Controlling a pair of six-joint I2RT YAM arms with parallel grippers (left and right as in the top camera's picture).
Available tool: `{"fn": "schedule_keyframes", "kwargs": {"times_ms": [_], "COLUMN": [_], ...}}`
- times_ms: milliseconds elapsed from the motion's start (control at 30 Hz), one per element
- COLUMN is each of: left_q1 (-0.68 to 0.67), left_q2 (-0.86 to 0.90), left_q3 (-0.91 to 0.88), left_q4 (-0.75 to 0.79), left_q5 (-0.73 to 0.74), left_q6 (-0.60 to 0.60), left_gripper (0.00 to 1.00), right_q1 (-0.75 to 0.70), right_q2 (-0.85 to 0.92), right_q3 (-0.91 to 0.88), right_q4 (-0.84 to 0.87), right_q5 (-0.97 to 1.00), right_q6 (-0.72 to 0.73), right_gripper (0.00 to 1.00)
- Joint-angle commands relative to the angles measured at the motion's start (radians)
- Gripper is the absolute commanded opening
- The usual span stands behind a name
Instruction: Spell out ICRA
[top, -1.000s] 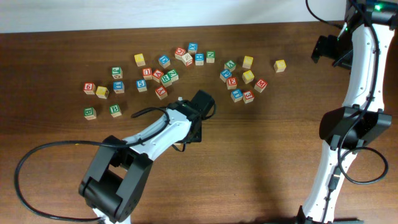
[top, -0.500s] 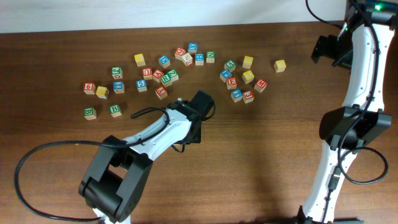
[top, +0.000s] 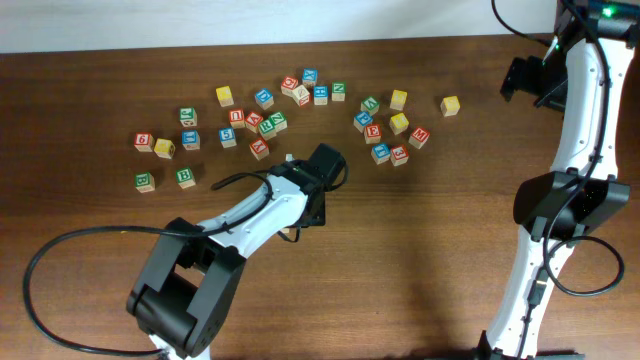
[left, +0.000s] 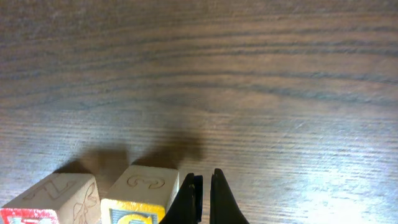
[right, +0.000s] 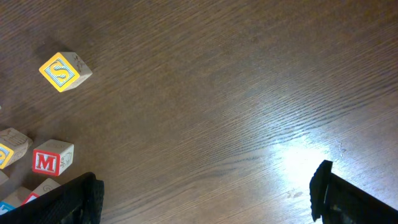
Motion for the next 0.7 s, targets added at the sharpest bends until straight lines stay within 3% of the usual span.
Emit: {"fn": "schedule_keyframes", "kwargs": {"times_ms": [0,667], "left_q1": [0.004,0.004], "left_q2": [-0.002,-0.002], "left_q3": [-0.008,-0.010], "left_q4": [-0.021,-0.077], "left_q5": [-0.014,-0.015], "left_q6": [-0.007,-0.032], "left_gripper": [0.00,0.00], "right_q1": [0.006,0.006], "right_q2": [-0.010,-0.010], "right_q3": [-0.004,-0.004], "right_q4": [-0.002,-0.002], "right_q5": [-0.002,-0.002], "right_q6": [0.008,0.008], "right_gripper": [0.98,0.98]}}
